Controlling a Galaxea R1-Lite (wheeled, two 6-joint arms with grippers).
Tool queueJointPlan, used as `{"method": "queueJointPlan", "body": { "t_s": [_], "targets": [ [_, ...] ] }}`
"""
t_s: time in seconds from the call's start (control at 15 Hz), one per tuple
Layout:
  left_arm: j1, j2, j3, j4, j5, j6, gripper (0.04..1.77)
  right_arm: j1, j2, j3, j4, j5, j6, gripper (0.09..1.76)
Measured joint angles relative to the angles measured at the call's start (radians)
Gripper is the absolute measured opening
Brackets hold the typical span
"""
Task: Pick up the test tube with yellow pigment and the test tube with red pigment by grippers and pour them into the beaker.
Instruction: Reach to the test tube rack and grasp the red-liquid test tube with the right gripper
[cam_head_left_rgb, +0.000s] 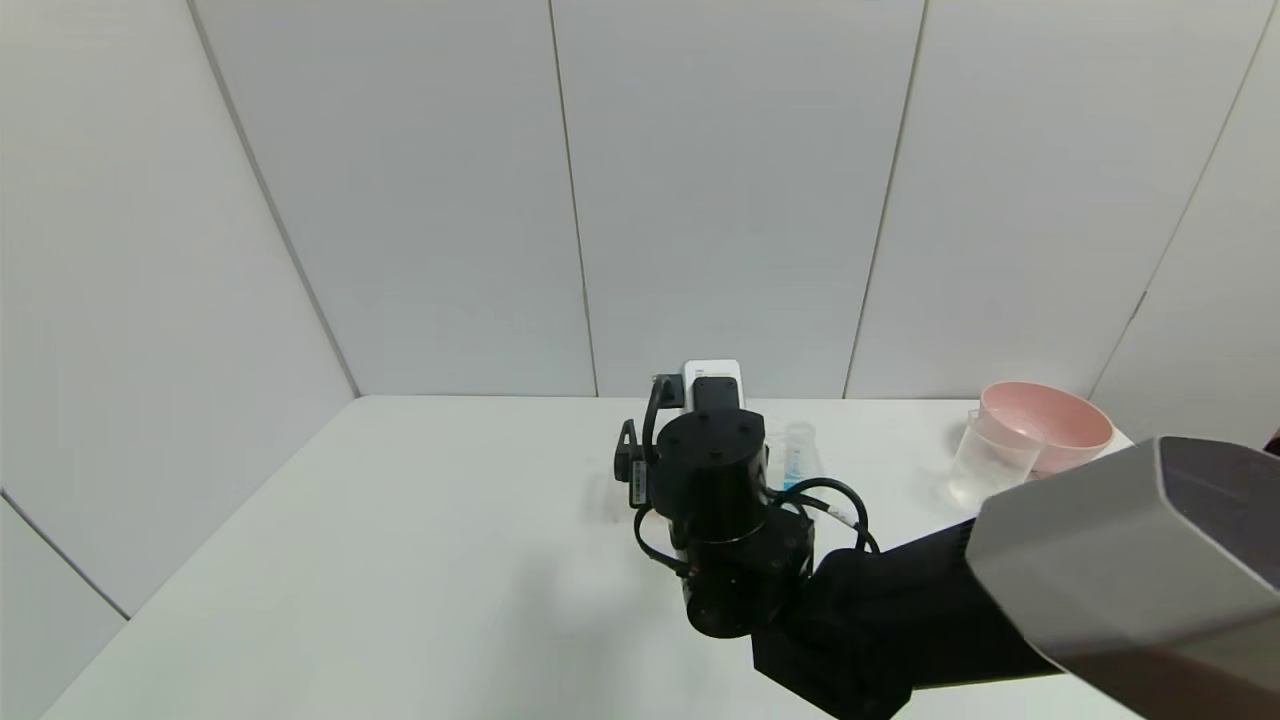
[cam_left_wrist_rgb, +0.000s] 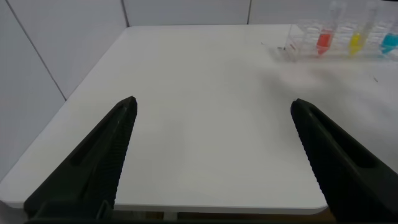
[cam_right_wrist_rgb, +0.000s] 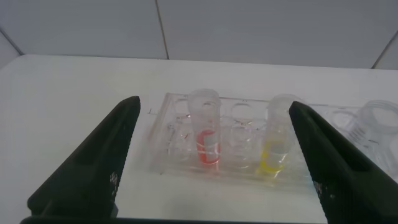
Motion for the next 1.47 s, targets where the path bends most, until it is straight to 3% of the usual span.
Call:
{"method": "queueJointPlan", "body": {
  "t_s": [0.87, 0.93, 1.13, 1.33, 1.47],
  "targets": [
    [0.0, 0.0, 0.0, 0.0, 0.0, 0.0, 1.76, -0.047, 0.203, -0.197, 0.051, 0.064, 0.0, 1.71],
    [0.0, 0.0, 0.0, 0.0, 0.0, 0.0, 1.76, -0.051, 0.211, -0.215, 0.068, 0.069, 0.0, 1.64],
    [0.0, 0.0, 0.0, 0.0, 0.0, 0.0, 1.76, -0.066, 0.226, -0.246, 0.086, 0.112, 0.0, 1.15],
    [0.0, 0.0, 0.0, 0.0, 0.0, 0.0, 1.76, -0.068, 0.234, -0.254, 0.087, 0.114, 0.0, 0.82],
    [0.0, 0.0, 0.0, 0.0, 0.0, 0.0, 1.76, -0.071, 0.238, -0.26, 0.089, 0.112, -0.001, 0.51]
  ]
}}
